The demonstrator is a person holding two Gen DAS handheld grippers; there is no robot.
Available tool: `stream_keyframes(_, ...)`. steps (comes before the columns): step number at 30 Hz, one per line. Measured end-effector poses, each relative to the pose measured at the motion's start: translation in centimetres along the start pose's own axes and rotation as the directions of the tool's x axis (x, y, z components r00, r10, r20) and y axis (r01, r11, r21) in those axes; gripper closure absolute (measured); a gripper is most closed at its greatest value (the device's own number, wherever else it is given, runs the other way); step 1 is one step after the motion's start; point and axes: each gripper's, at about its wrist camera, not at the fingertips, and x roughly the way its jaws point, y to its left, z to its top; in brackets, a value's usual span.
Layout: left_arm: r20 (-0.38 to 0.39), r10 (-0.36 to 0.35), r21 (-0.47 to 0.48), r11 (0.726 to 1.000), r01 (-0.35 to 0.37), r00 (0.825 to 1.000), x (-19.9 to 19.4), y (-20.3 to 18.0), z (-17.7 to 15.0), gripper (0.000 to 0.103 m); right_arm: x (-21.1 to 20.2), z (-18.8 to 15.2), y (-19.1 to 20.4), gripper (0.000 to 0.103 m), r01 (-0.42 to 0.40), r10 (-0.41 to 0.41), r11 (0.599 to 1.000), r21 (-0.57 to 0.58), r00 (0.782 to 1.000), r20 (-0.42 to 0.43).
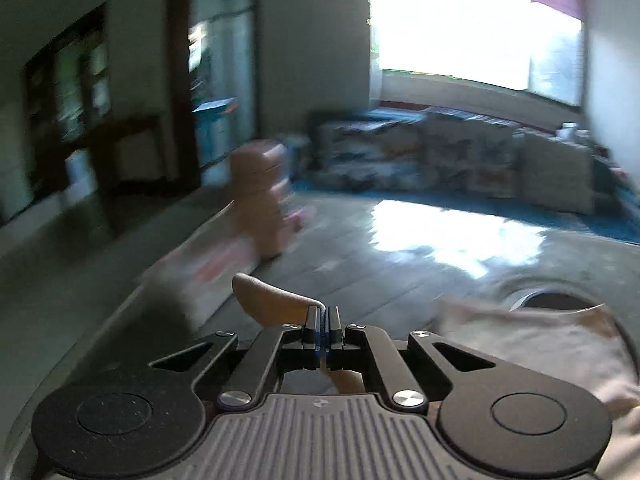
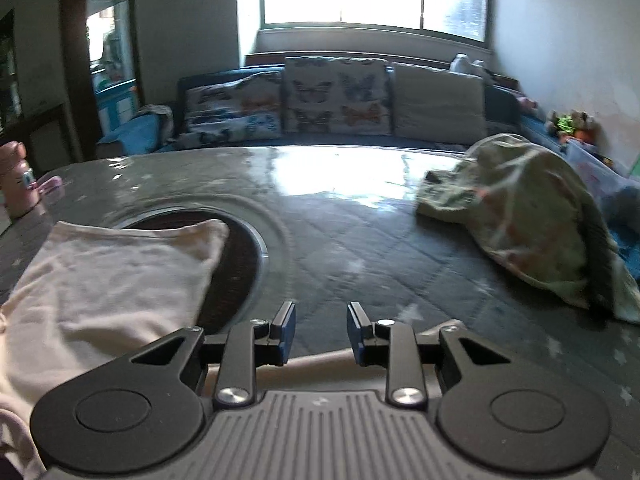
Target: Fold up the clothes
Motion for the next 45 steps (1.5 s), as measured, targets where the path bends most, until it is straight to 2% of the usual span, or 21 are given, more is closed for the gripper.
stream_keyframes(3, -0.112, 0.063, -0.015, 0.998, -0.066, 0.992, 0.3, 2.4, -2.0, 0.1, 0.5, 0.2, 1.0, 0.074, -0.023, 0.023, 0.999, -0.023, 1.0, -0.012)
stream_keyframes(7, -0.226, 0.058, -0.057, 0.996, -0.073, 0.972, 1.1, 4.6, -3.5, 0.094, 1.4, 0.5, 2.1, 0.07, -0.056, 0.055, 0.997, -0.055, 0.998, -0.033)
stream_keyframes(9, -0.216, 0.041, -0.064, 0.996, -0.056, 0.975, 0.9, 4.5, -3.2, 0.088, 1.7, 0.6, 2.7, 0.07, -0.073, 0.07, 0.995, -0.072, 0.997, -0.041)
stream_keyframes(13, -0.166, -0.023, -0.019, 1.0, 0.02, 0.986, 0.8, 2.2, -1.6, 0.062, 2.4, 1.1, 3.4, 0.07, -0.107, 0.103, 0.99, -0.091, 0.993, -0.054)
stream_keyframes(14, -0.153, -0.04, -0.008, 0.999, 0.039, 0.987, 0.8, 1.6, -1.2, 0.061, 2.6, 1.3, 3.6, 0.07, -0.116, 0.111, 0.989, -0.094, 0.992, -0.058)
stream_keyframes(17, -0.14, -0.096, 0.029, 0.994, 0.101, 0.985, 1.8, -0.7, -0.3, 0.061, 3.6, 1.8, 3.9, 0.07, -0.151, 0.145, 0.984, -0.096, 0.987, -0.072)
stream_keyframes(23, -0.195, -0.221, 0.097, 0.965, 0.243, 0.956, 7.3, -6.5, 0.9, 0.062, 6.4, 2.9, 4.8, 0.07, -0.202, 0.192, 0.975, -0.088, 0.975, -0.111)
stream_keyframes(30, -0.252, -0.22, 0.162, 0.95, 0.265, 0.942, 12.8, -10.1, 0.8, 0.063, 9.7, 4.6, 6.0, 0.07, -0.228, 0.217, 0.969, -0.095, 0.969, -0.12)
stream_keyframes(34, -0.251, -0.235, 0.164, 0.946, 0.281, 0.939, 14.3, -10.8, 1.0, 0.064, 12.0, 5.5, 6.5, 0.07, -0.231, 0.219, 0.969, -0.087, 0.967, -0.129)
stream_keyframes(35, -0.25, -0.244, 0.163, 0.943, 0.289, 0.937, 14.6, -10.9, 1.2, 0.065, 12.5, 5.6, 6.6, 0.07, -0.233, 0.22, 0.969, -0.085, 0.966, -0.132)
stream_keyframes(37, -0.248, -0.259, 0.168, 0.937, 0.305, 0.934, 14.9, -11.2, 1.4, 0.081, 13.3, 5.8, 6.9, 0.07, -0.232, 0.219, 0.969, -0.087, 0.966, -0.139)
stream_keyframes(39, -0.245, -0.274, 0.177, 0.931, 0.32, 0.93, 15.2, -11.6, 1.6, 0.091, 13.9, 5.9, 7.0, 0.076, -0.234, 0.22, 0.968, -0.087, 0.965, -0.142)
stream_keyframes(40, -0.244, -0.281, 0.182, 0.927, 0.328, 0.928, 15.3, -11.8, 1.6, 0.092, 14.1, 5.9, 7.1, 0.086, -0.235, 0.221, 0.968, -0.086, 0.965, -0.142)
stream_keyframes(42, -0.238, -0.289, 0.195, 0.921, 0.337, 0.927, 15.5, -12.2, 1.9, 0.094, 14.5, 5.9, 7.1, 0.095, -0.235, 0.222, 0.969, -0.082, 0.965, -0.141)
stream_keyframes(45, -0.218, -0.294, 0.218, 0.915, 0.34, 0.931, 15.7, -13.0, 2.6, 0.095, 14.4, 6.3, 7.1, 0.098, -0.222, 0.211, 0.971, -0.091, 0.971, -0.115)
